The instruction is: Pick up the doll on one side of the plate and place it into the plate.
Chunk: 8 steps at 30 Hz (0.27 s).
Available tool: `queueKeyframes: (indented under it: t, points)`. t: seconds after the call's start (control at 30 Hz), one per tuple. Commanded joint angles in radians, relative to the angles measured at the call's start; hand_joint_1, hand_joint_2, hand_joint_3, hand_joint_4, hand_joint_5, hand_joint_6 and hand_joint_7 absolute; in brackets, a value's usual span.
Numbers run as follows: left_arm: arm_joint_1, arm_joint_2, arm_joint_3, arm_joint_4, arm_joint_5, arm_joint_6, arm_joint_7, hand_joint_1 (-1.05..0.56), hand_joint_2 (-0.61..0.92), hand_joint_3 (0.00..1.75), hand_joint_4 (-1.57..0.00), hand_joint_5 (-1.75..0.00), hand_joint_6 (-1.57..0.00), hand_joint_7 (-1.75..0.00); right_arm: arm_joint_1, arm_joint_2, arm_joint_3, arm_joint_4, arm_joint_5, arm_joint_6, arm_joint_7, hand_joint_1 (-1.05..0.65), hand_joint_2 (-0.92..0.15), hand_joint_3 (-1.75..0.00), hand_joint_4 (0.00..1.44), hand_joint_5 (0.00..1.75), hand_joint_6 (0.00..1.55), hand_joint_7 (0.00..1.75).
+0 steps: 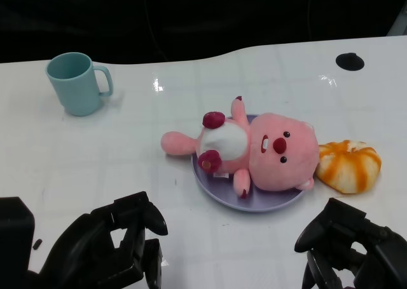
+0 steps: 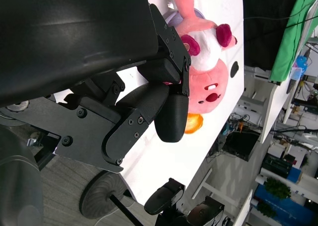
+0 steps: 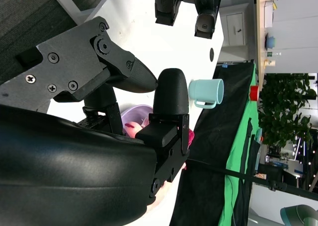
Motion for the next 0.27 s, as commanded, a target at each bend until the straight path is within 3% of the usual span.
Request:
queueKeyframes:
  t: [0.03, 0.27]
  points:
    - [-0.006, 0.012, 0.006, 0.007, 0.004, 0.000, 0.007, -0.06, 0.40, 1.51, -0.94, -1.75, -0.75, -1.69, 0.000, -0.007, -0.014, 0.002, 0.009, -0.016, 0.000, -0.24, -0.61, -1.11, 0.61, 1.74, 0.52, 1.49]
    - [-0.009, 0.023, 0.008, 0.006, 0.006, 0.009, 0.007, -0.06, 0.41, 1.50, -0.94, -1.75, -0.75, -1.70, 0.003, -0.006, -0.008, -0.002, 0.001, -0.017, -0.004, -0.24, -0.62, -1.10, 0.61, 1.75, 0.51, 1.50]
